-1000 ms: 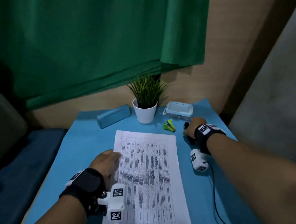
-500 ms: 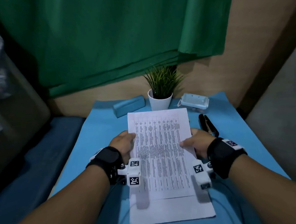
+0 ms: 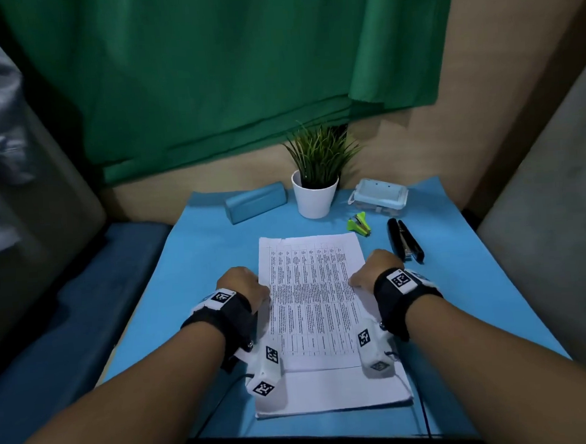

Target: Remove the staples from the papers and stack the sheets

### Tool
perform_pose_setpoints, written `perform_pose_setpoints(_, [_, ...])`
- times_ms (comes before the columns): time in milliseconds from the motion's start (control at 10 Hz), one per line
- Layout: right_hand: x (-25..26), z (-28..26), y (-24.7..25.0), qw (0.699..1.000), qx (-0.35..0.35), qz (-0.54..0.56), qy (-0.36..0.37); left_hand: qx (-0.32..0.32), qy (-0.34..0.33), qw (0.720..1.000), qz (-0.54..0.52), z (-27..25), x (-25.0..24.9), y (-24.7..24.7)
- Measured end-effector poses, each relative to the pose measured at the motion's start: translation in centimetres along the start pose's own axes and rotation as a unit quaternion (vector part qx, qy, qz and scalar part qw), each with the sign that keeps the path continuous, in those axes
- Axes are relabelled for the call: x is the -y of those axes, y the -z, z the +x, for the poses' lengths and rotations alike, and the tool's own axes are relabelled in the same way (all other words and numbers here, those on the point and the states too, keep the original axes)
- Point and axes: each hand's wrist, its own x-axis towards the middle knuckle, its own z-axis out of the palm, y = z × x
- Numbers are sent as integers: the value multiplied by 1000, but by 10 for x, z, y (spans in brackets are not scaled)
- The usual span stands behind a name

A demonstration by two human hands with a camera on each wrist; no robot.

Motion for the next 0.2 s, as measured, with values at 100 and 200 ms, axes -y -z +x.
perform_pose_setpoints(100, [-1,-6,1,1000,2,-22,-5,-1,-10,1000,8,-4,-1,1])
perform_pose_setpoints(200, [-4,-13,3,1000,1,-1,10,-8,-21,1000,-4,-6,0,-1])
